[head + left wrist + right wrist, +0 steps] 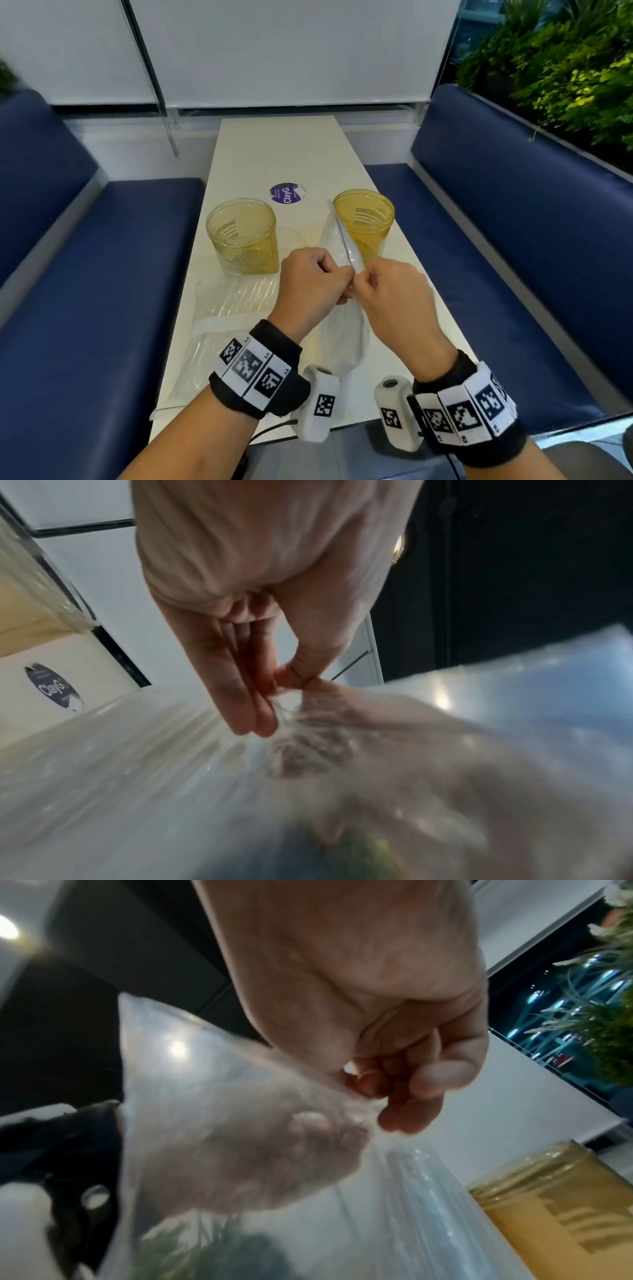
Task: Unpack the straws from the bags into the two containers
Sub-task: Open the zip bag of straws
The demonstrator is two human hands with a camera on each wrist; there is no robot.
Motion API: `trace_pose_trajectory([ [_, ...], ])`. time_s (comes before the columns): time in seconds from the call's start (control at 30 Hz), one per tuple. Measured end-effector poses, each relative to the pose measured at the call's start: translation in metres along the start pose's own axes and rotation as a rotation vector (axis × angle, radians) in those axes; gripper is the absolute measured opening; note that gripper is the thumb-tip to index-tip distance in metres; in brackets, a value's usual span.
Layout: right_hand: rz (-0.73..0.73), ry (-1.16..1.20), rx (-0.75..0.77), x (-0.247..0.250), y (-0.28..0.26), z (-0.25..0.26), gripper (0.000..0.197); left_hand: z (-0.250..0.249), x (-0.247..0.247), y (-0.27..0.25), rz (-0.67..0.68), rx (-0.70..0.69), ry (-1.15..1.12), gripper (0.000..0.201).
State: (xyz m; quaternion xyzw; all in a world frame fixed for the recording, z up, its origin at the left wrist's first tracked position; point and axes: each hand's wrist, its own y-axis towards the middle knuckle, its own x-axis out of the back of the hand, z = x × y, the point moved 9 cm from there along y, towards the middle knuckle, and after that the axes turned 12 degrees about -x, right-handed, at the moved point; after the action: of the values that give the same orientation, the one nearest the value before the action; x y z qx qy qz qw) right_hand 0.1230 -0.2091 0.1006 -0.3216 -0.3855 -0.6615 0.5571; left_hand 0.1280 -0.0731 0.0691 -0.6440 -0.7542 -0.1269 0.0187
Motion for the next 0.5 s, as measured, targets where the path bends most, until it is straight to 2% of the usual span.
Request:
trace_pose_trajectory([
  [0.13,-0.062,-0.131,-0.103,0.016,0.010,-0.007,0.039,-0.008,-0.002,-0.003,0.041,-0.019,0.078,0.012],
  [0.2,-0.068,-0.173,-0.132,0.019,0.016,-0.010,0.038,-0.013,-0.003,-0.001,0.058,-0.073,0.155,0.015],
  [0.3,-0.046,-0.146,-0.101,0.019,0.021,-0.006,0.023,-0.025,-0.010,0.004,0.134,-0.224,0.366,0.022],
  [0.4,0.036,-0.177,-0.041,0.016,0.025,0.008,0.013,-0.026,-0.016,0.008,0.207,-0.226,0.526,0.029],
  [0.47,0.128,-0.254,-0.074,0.010,0.029,0.005,0.029,-0.026,-0.012,0.010,0.192,-0.187,0.644,0.031],
  [0.5,0.118,-0.316,-0.088,0.010,0.031,0.000,0.032,-0.026,-0.007,0.013,0.160,-0.182,0.691,0.028],
])
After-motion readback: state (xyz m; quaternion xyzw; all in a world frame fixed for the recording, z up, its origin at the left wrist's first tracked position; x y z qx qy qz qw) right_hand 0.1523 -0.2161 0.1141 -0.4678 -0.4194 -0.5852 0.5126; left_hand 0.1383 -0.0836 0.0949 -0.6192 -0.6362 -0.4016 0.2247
